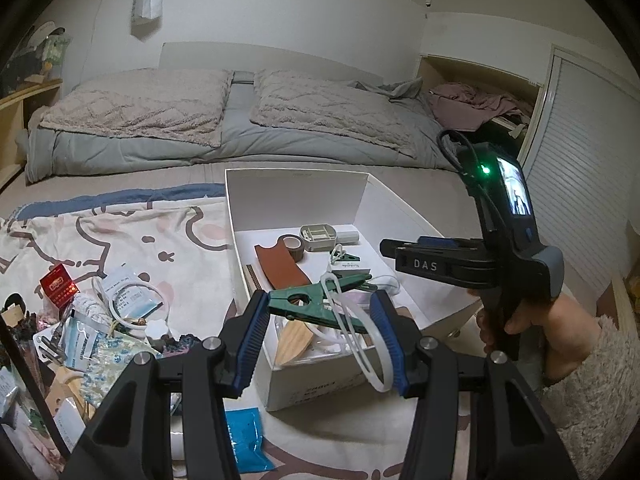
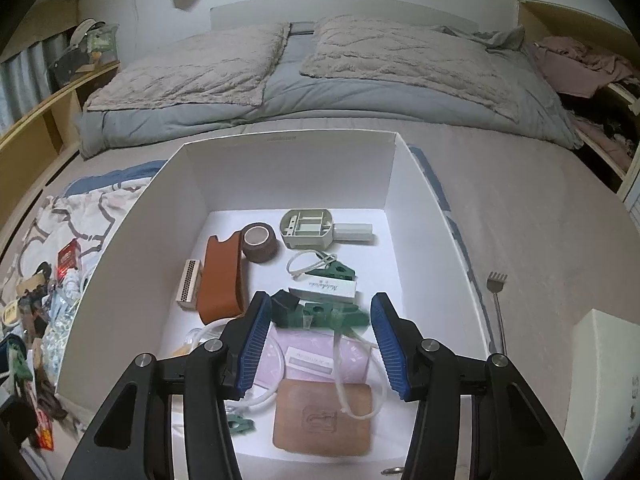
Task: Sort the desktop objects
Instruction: 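Lower the right tool's green clothespin into the shoebox and open it, then lower the left tool's green clothespin into the shoebox and open it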
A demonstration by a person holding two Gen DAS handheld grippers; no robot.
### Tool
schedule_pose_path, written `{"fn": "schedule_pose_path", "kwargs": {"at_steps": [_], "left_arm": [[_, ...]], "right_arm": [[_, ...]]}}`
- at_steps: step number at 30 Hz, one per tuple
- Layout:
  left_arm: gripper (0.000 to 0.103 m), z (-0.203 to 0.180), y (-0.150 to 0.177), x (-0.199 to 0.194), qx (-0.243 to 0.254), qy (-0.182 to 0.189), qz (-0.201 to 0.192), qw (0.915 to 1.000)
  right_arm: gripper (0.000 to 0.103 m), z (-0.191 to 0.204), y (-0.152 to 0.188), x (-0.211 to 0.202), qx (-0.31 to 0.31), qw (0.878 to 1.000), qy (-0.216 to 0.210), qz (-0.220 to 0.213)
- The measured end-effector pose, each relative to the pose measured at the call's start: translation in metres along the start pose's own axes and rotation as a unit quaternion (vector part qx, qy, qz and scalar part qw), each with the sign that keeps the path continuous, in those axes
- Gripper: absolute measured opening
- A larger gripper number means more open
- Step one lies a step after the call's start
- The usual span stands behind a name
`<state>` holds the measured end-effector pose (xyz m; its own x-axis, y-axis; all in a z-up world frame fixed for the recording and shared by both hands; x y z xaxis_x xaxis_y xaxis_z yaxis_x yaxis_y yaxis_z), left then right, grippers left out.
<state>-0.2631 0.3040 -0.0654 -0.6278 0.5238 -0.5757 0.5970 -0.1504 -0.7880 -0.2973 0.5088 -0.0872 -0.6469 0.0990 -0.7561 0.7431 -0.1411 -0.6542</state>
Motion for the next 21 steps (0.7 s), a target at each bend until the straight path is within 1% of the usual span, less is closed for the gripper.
{"fn": "schedule_pose_path", "kwargs": {"at_steps": [2, 3, 12, 16, 21], "left_arm": [[0.052, 0.001, 0.000, 0.001, -0.003, 0.001, 0.004, 1.0000], [0.052, 0.002, 0.000, 0.002, -0.003, 0.000, 0.004, 1.0000], [0.052, 0.004, -0.010, 0.006, -0.006, -0.002, 0.007, 1.0000], [0.052, 0.006, -0.021, 0.007, 0.002, -0.007, 0.000, 1.0000], [0.052, 0.009, -0.033, 0.012, 0.000, -0.007, 0.005, 1.0000]], "right_arm": [[0.077, -0.002, -0.001, -0.001, 0.004, 1.000, 0.001, -0.006], [0.080, -0.002, -0.002, -0.003, 0.005, 1.000, 0.000, -0.010], [0.081, 0.001, 0.000, -0.014, 0.000, 1.000, -0.010, -0.025], [0.081, 0.002, 0.004, -0.021, -0.004, 0.999, -0.016, -0.031], [0.082, 0.004, 0.011, -0.035, -0.012, 0.999, -0.023, -0.044]]}}
Point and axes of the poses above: each gripper's, at about its wrist camera, not at the fingertips, and x roughly the way its jaws point, z to its left, y to its underside, the point moved 4 cm from there along x, roughly the way its jaws point, and after that the axes turned 1 degree about z, right-handed, at the moved point
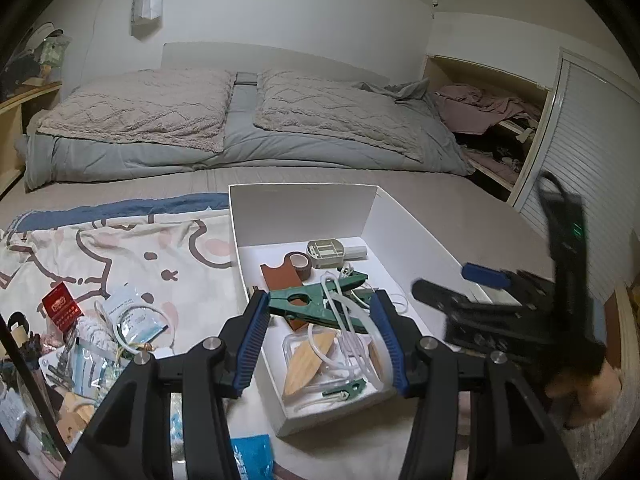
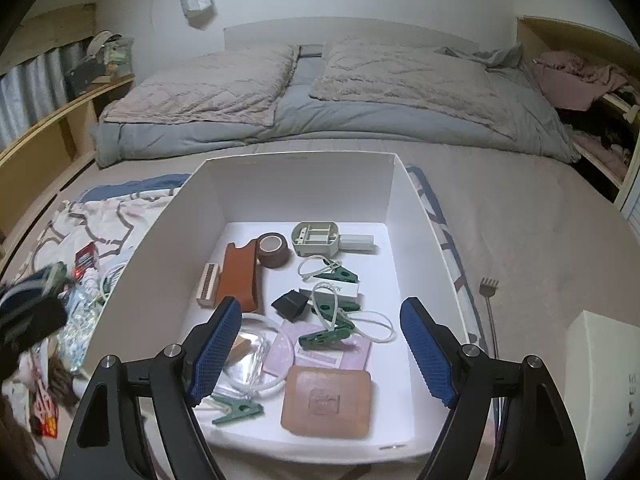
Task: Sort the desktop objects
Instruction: 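Lower the left tool's green clothespin into the shoebox and open it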
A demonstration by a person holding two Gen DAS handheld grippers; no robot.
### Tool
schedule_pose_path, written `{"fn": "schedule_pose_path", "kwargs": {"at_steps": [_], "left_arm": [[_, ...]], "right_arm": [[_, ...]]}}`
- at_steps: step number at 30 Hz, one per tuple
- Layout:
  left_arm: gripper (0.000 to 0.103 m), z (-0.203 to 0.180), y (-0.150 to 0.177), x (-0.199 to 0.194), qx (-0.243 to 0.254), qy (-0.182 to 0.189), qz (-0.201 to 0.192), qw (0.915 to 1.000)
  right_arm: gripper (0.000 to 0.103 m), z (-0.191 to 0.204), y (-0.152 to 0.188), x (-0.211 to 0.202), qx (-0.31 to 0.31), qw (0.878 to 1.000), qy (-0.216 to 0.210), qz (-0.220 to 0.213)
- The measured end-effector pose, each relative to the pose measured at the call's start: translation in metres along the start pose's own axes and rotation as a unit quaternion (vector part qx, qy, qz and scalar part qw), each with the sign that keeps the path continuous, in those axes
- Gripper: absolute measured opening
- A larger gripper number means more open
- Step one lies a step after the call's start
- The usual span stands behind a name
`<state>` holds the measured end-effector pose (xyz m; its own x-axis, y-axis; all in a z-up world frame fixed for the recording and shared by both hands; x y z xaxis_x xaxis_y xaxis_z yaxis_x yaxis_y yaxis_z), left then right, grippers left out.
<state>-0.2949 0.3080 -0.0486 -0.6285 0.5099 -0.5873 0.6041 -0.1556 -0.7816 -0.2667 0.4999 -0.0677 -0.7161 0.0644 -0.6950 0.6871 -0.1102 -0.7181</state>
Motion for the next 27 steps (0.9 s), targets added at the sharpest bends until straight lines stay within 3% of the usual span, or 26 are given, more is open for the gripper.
{"fn": "schedule_pose_path", "kwargs": {"at_steps": [14, 27], "left_arm": [[0.052, 0.001, -0.019, 0.039, -0.016, -0.002, 0.052, 0.9985], [0.052, 0.001, -0.010, 0.068, -0.016, -0.032, 0.093, 0.9950]], "right_arm": [[0.082, 0.006, 0.018, -0.032, -0.006, 1.000, -0.011, -0.028], [0.083, 0.010, 0.027, -0.045, -0.003, 0.999, -0.020, -0.038]]}}
Point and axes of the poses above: each gripper's, at about its wrist camera, not at the fingertips, and x roughly the way its jaws point, z to its left, y to its underside, the point moved 4 cm from there along x, roughly the way its jaws point, and after that the axes turned 1 degree about z, right-handed, at the moved point
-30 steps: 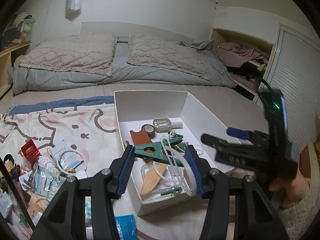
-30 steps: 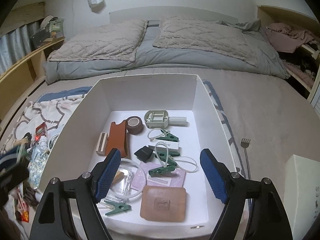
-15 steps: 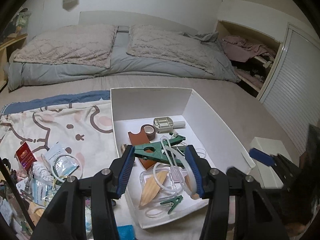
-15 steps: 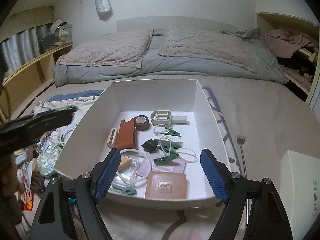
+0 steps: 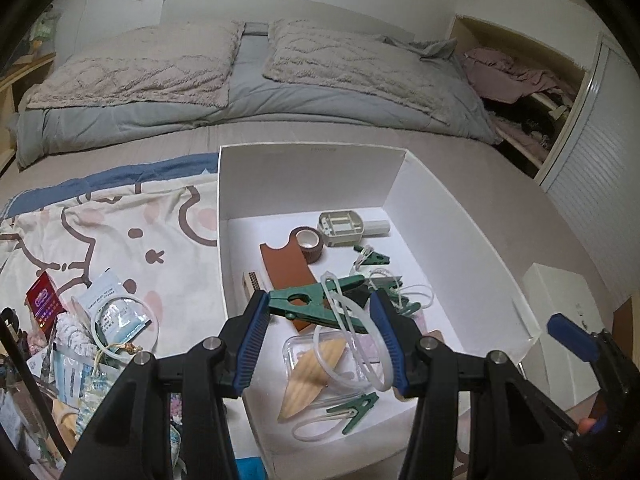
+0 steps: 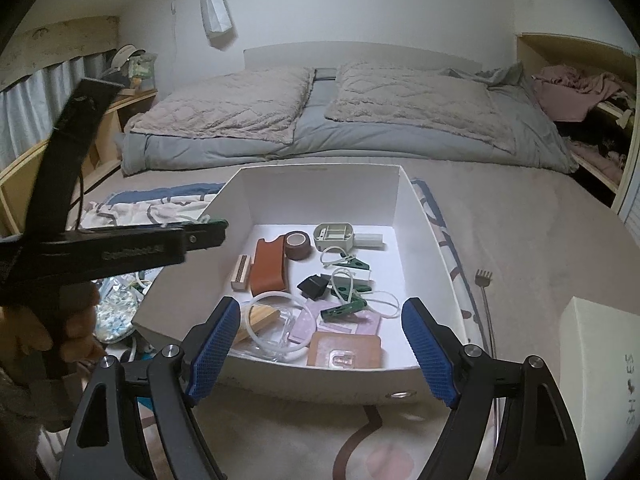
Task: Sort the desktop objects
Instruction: 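Lower the left tool's green clothespin into the shoebox and open it, then raise both open tools out of the shoebox and back away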
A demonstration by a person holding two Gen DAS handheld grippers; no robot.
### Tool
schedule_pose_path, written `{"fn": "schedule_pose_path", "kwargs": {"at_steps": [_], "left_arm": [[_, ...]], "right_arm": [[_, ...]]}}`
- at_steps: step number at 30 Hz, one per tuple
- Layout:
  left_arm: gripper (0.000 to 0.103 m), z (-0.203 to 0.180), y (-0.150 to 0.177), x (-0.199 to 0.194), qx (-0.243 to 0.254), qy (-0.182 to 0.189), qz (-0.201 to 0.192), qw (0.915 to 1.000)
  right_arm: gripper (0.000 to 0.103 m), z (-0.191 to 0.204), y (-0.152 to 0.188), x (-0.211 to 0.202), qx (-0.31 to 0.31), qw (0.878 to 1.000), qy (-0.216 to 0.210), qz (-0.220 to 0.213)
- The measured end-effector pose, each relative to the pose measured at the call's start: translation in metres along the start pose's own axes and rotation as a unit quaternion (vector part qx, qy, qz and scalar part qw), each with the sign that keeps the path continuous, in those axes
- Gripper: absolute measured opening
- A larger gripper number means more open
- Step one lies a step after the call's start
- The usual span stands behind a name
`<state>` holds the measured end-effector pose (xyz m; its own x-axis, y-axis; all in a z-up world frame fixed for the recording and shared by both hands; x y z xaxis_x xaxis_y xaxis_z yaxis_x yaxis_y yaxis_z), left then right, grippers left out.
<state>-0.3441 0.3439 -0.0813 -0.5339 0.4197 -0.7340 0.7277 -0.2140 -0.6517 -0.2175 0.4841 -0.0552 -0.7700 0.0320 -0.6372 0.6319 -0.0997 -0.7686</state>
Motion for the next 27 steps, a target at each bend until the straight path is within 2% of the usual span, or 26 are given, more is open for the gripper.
{"fn": "schedule_pose_path", "kwargs": {"at_steps": [15, 16, 18, 19, 22, 27], "left_arm": [[0.052, -0.002, 0.008, 0.014, 0.015, -0.037, 0.035, 0.9986], [0.058, -0.002, 0.009, 0.014, 0.013, -0.037, 0.036, 0.9986], [0.075, -0.002, 0.009, 0.014, 0.009, -0.038, 0.037, 0.9986], [0.078, -0.003, 0.010, 0.012, 0.007, -0.031, 0.032, 0.9990], [0.082, -0.007, 0.010, 0.007, 0.016, -0.041, 0.022, 0.9988], [0.083, -0.009, 0.009, 0.002, 0.025, -0.043, 0.014, 0.9986]], "right_arm": [[0.083, -0.002, 0.003, 0.002, 0.007, 1.000, 0.005, 0.006], [0.083, -0.002, 0.003, 0.003, 0.007, 1.000, 0.005, 0.007], [0.083, -0.002, 0.003, 0.002, 0.007, 1.000, 0.005, 0.007], [0.083, -0.002, 0.003, 0.002, 0.007, 1.000, 0.005, 0.007], [0.084, -0.001, 0.003, 0.002, 0.007, 1.000, 0.005, 0.007], [0.084, -0.002, 0.003, 0.000, 0.008, 1.000, 0.006, 0.006]]}}
Point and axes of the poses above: each gripper's, at about its wrist camera, not at the fingertips, and x roughly the way its jaws point, z to its left, y to its underside, the point moved 4 cm from there along x, roughly the way its jaws point, and after that the axes turned 1 degree about z, right-handed, at the moved point
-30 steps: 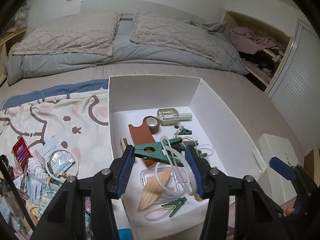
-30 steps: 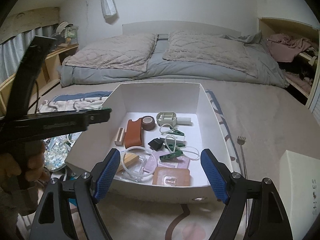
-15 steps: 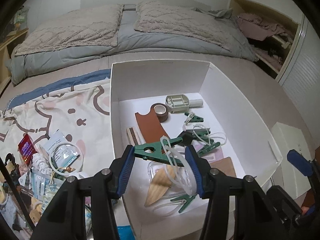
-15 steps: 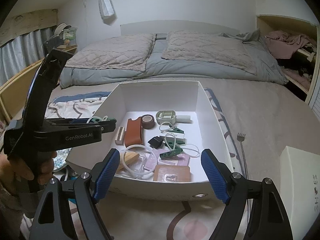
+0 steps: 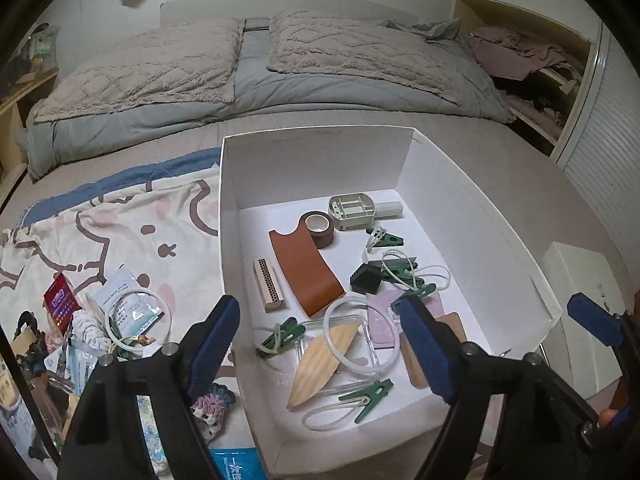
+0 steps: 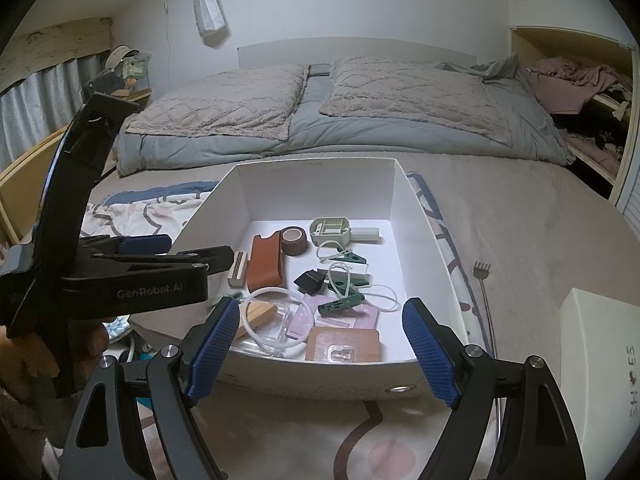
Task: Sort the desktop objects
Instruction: 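Raise both open tools out of the shoebox and back away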
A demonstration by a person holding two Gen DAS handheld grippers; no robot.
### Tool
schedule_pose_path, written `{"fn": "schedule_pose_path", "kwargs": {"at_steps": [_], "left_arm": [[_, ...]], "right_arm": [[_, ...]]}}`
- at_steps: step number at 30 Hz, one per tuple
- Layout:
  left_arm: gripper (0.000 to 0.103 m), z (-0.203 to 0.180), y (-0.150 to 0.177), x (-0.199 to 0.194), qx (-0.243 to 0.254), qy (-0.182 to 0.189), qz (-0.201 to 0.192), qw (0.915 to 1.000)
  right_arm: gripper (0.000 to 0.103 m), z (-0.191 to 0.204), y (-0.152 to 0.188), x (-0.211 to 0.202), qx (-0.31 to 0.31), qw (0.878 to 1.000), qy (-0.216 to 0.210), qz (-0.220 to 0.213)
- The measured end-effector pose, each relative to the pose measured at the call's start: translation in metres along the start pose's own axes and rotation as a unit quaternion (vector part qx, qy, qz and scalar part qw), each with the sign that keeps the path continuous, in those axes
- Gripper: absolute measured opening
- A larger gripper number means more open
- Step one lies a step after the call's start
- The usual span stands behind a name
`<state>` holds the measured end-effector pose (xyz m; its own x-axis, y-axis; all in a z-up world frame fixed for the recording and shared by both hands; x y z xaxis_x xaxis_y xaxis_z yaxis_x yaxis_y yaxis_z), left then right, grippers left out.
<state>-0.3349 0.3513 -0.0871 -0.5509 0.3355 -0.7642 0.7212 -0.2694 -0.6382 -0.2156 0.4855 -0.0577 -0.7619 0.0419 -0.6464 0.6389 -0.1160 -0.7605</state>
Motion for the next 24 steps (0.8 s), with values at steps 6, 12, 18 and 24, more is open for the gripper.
{"fn": "schedule_pose_path", "kwargs": {"at_steps": [6, 12, 18, 24], "left_arm": [[0.083, 0.000, 0.000, -0.005, 0.002, 0.002, -0.002, 1.0000], [0.083, 0.000, 0.000, -0.014, 0.002, 0.006, -0.007, 1.0000], [0.083, 0.001, 0.000, -0.026, 0.001, 0.010, -0.016, 0.9998], [0.083, 0.007, 0.003, -0.041, -0.007, 0.013, -0.024, 0.9996]], "right_arm": [[0.084, 0.001, 0.000, -0.002, 0.000, 1.000, 0.002, 0.000], [0.084, 0.001, -0.002, -0.006, 0.001, 1.000, 0.006, -0.002], [0.084, 0.000, -0.005, -0.015, 0.005, 1.000, 0.013, -0.009], [0.084, 0.000, -0.008, -0.026, 0.005, 0.999, 0.024, -0.022]]}}
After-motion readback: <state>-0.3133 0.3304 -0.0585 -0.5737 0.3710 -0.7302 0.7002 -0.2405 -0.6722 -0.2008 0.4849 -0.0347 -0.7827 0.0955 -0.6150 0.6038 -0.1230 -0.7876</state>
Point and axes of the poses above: each gripper's, at about its wrist camera, not at the fingertips, and x roughly the way its jaws point, z to its left, y to its underside, the point moved 4 cm from there along x, roughly the way its jaws point, and after that the axes turned 1 degree about z, right-handed, at the moved point
